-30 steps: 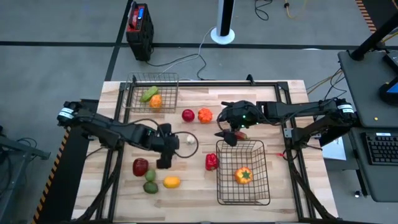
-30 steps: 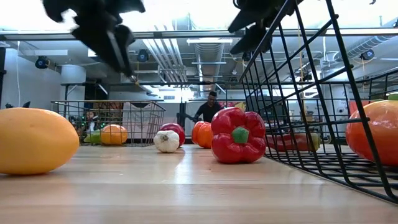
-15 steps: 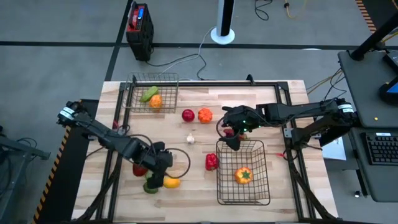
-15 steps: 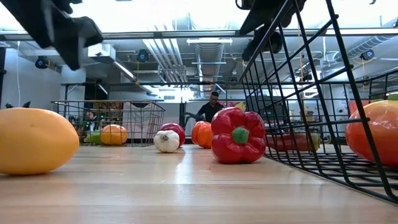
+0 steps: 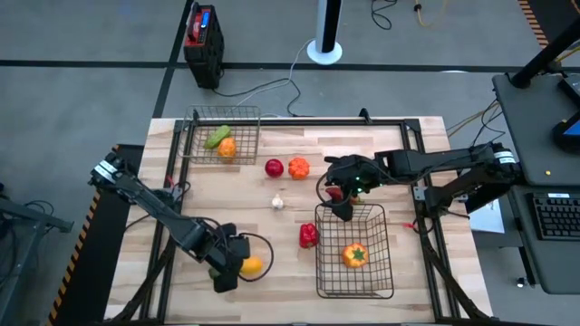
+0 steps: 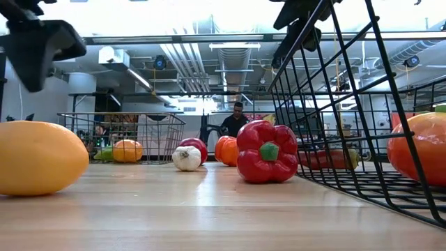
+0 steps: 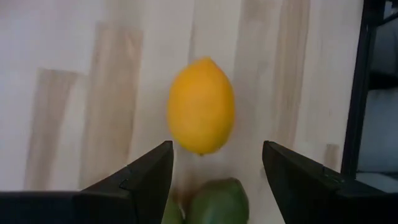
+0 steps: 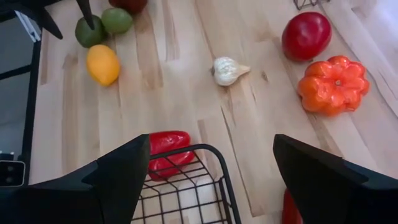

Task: Sort produce into baskets
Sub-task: Put the yellow lemon into the black wire basket

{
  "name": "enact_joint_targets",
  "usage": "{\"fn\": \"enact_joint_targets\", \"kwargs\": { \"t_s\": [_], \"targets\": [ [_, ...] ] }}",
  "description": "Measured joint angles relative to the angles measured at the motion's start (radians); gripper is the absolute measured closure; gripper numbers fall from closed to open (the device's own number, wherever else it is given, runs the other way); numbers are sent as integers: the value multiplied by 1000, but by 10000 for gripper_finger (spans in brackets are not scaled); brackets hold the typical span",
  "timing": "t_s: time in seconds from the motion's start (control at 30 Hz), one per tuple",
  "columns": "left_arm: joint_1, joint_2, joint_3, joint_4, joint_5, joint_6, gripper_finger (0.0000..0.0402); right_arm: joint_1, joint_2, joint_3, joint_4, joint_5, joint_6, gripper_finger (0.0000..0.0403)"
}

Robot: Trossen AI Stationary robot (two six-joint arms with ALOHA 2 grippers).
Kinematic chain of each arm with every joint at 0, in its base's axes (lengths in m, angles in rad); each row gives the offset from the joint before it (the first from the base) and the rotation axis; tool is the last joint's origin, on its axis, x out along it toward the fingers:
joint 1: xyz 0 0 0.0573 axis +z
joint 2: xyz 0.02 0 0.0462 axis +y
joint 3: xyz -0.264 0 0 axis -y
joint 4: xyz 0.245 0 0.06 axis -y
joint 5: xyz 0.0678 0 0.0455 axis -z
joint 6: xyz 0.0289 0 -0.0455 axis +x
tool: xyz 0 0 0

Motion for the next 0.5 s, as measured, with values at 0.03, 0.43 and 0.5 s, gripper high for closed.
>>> {"fn": "enact_joint_targets", "kwargs": {
  "t_s": [0.03,0.43,0.5],
  "targets": [
    [-3,5,0,0,10,-11,173,0,0,0,-4,0,0,69],
    [-5,65,98,-6,-19,-24,173,9,0,-1,-15,-1,-8,66],
    [-5,96,132,-40,-24,-12,173,13,0,-1,-16,-1,-16,64]
  ]
}}
